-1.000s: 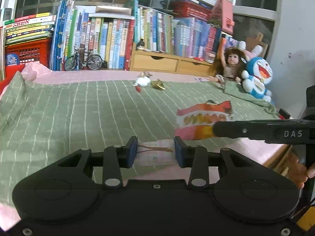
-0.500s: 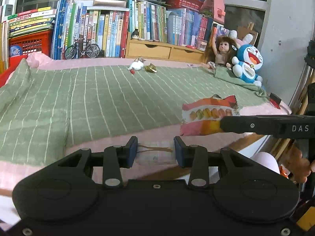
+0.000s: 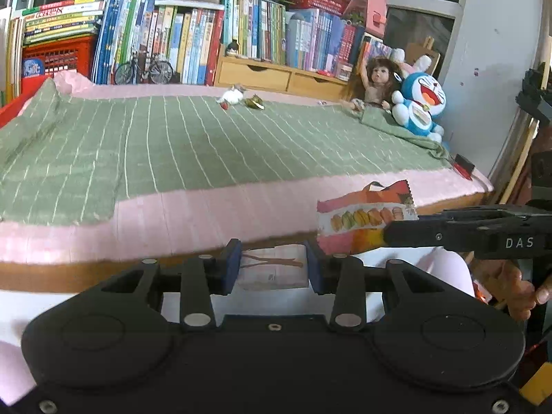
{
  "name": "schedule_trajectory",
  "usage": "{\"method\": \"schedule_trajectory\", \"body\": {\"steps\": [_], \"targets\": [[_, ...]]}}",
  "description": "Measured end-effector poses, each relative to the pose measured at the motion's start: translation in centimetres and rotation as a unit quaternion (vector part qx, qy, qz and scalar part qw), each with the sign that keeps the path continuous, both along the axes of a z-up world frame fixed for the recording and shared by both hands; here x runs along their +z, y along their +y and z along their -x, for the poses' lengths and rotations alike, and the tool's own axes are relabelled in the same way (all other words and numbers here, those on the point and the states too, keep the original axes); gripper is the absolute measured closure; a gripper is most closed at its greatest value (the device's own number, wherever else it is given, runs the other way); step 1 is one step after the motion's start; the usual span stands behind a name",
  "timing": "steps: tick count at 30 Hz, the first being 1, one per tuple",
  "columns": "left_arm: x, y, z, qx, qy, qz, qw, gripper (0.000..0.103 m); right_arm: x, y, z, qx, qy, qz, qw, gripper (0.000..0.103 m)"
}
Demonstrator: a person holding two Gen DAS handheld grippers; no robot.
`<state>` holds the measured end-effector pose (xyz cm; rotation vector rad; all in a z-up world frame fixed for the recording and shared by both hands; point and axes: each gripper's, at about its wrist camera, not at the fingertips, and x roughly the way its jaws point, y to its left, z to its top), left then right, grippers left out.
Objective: Collect trash
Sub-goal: 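Lift both held packets and carry them down past the bed edge toward the bin, then open the right gripper then the left over the bin to drop both packets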
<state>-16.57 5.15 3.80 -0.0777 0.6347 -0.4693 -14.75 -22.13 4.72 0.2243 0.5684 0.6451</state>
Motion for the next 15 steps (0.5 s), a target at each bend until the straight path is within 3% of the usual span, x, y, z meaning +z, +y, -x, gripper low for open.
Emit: {"method": "schedule_trajectory", "body": {"steps": [12, 15], "targets": [[-3.6, 0.7, 1.0, 0.009, 0.065, 0.001, 0.9979, 0.065, -3.5, 1.3, 1.1, 0.033, 0.064, 0.036, 0.997, 0.084], [-4.6, 0.7, 0.9, 0.012, 0.079, 0.003, 0.9968, 0.065, -4.9, 2.0, 1.0, 0.04, 0.088, 0.069, 0.993, 0.084]]}}
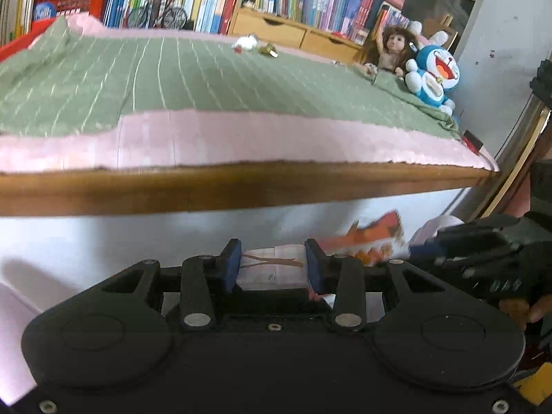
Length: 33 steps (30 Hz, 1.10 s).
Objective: Collect trash
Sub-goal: 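Open the right gripper then the left over the bin to drop both packets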
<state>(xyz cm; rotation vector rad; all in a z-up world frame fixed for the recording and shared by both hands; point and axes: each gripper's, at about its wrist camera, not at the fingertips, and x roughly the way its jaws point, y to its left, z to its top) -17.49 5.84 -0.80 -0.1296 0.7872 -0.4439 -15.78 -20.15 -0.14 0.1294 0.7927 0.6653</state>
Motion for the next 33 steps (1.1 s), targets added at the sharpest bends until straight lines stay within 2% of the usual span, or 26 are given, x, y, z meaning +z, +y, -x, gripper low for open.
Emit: {"method": "schedule_trajectory", "body": {"steps": [3, 8, 11, 17, 18, 19, 20, 21, 26, 33], "targets": [[-1.0, 0.0, -0.1, 0.001, 0.015, 0.0, 0.9999, 0.065, -1.6, 0.5, -0.2, 0.007, 0.027, 0.029, 0.999, 0.084], [-2.0, 0.4, -0.2, 0.013, 0.03, 0.007, 0.9994, 0.065, -2.9, 0.7, -0.7, 0.003, 0.049, 0.036, 0.998, 0.084], [-2.2, 0.6, -0.3, 0.017, 0.03, 0.01, 0.9994, 0.065, -2.8, 1.2, -1.2, 0.001, 0.047, 0.044, 0.998, 0.084], [-2.6, 0.7, -0.2, 0.019, 0.037, 0.01, 0.9991, 0.065, -3.1, 2.1, -2.2, -0.001, 0.045, 0.078, 0.996, 0.077], [-2.7, 0.6, -0.1, 0.019, 0.039, 0.009, 0.999, 0.065, -3.1, 2.3, -2.3, -0.002, 0.04, 0.085, 0.996, 0.057], [-2.8, 0.7, -0.1, 0.021, 0.041, 0.008, 0.9989, 0.065, -3.2, 2.5, -2.3, -0.006, 0.035, 0.093, 0.995, 0.049], [-2.8, 0.6, -0.1, 0.021, 0.043, 0.008, 0.9988, 0.065, -3.2, 2.7, -2.4, -0.01, 0.031, 0.098, 0.995, 0.027], [-2.9, 0.7, -0.1, 0.021, 0.044, 0.008, 0.9988, 0.065, -3.3, 2.8, -2.4, -0.017, 0.027, 0.104, 0.994, 0.011], [-2.9, 0.9, 0.0, 0.026, 0.044, 0.009, 0.9986, 0.065, -3.7, 3.4, -2.6, -0.035, 0.016, 0.138, 0.99, 0.0], [-3.3, 1.0, -0.3, 0.033, 0.052, 0.009, 0.998, 0.065, -3.8, 3.2, -2.9, -0.048, 0.02, 0.149, 0.988, 0.0]]}}
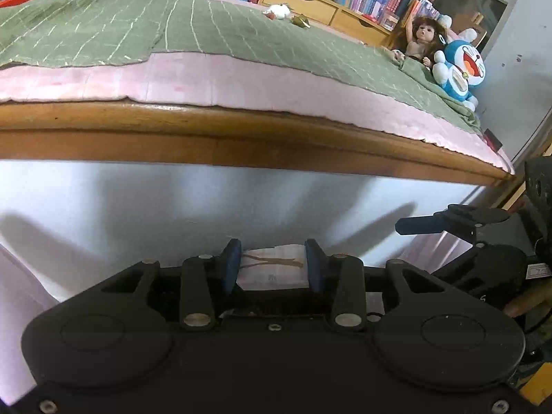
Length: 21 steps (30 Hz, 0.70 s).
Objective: Collect trash
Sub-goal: 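Open the right gripper then the left over the bin to drop both packets, then raise both open grippers back over the bed toward the gold wrapper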
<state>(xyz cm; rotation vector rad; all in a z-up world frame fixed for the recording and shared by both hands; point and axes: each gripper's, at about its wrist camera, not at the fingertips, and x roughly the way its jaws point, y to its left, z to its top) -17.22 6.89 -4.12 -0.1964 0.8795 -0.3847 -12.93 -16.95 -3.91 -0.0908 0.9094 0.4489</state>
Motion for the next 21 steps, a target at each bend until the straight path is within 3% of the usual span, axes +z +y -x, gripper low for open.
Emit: {"method": "schedule_trajectory", "body": {"steps": [13, 14, 17, 21], "targets": [[-1.2, -1.0, -0.8, -0.023, 0.011, -0.006, 0.9997, 0.063, -0.6, -0.8, 0.0, -0.035, 0.016, 0.006, 0.999, 0.0], [-1.2, -1.1, -0.9, -0.023, 0.009, -0.01, 0.9997, 0.054, -0.6, -0.9, 0.0, -0.038, 0.016, 0.006, 0.999, 0.0], [-1.1, -1.2, -1.1, -0.011, 0.0, -0.015, 0.9998, 0.013, -0.6, -1.3, 0.2, -0.054, 0.019, -0.002, 0.998, 0.0], [-1.0, -1.0, -1.5, 0.001, -0.005, -0.017, 0.9998, 0.0, -0.9, -1.9, 0.3, -0.073, 0.028, -0.007, 0.997, 0.0]]}}
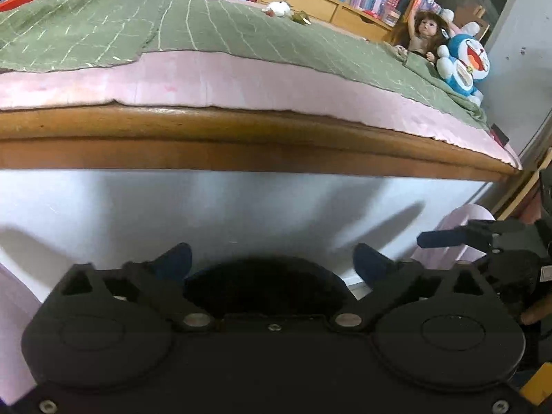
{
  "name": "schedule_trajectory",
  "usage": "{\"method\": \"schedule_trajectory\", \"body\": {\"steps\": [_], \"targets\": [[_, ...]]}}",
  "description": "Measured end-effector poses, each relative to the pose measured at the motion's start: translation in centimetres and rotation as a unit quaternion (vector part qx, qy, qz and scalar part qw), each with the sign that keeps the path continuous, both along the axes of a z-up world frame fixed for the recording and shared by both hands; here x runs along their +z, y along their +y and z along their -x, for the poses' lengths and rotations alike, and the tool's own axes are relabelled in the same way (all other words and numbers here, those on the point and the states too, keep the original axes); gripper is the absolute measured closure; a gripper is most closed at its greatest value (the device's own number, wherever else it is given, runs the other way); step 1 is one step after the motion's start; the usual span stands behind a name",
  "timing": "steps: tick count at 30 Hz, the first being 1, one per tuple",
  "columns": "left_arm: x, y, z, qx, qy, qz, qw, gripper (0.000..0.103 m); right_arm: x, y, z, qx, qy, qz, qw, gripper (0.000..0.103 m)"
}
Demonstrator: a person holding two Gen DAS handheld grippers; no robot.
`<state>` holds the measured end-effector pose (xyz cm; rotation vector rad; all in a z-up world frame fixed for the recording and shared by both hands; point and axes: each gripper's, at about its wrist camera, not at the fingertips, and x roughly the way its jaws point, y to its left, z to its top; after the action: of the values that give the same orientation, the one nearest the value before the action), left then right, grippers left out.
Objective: Collect trash
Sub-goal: 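Raise both open grippers back over the bed toward the gold wrapper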
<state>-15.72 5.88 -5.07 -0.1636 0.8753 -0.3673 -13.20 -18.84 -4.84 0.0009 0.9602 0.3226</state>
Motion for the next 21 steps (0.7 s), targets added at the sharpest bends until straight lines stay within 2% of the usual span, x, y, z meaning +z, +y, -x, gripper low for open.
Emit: {"method": "schedule_trajectory", "body": {"steps": [6, 11, 21], "targets": [[-0.7, -0.1, -0.6, 0.007, 0.022, -0.023, 0.9995, 0.0, 0.0, -0.3, 0.2, -0.013, -0.001, -0.006, 1.0, 0.0], [-1.4, 0.3, -0.8, 0.013, 0.037, -0.022, 0.999, 0.0, -0.2, -0.2, 0.2, -0.012, 0.0, -0.006, 1.0, 0.0], [-1.6, 0.5, -1.3, 0.029, 0.047, -0.04, 0.9977, 0.0, -0.2, -0.3, -0.4, -0.012, 0.004, -0.014, 1.0, 0.0]]}}
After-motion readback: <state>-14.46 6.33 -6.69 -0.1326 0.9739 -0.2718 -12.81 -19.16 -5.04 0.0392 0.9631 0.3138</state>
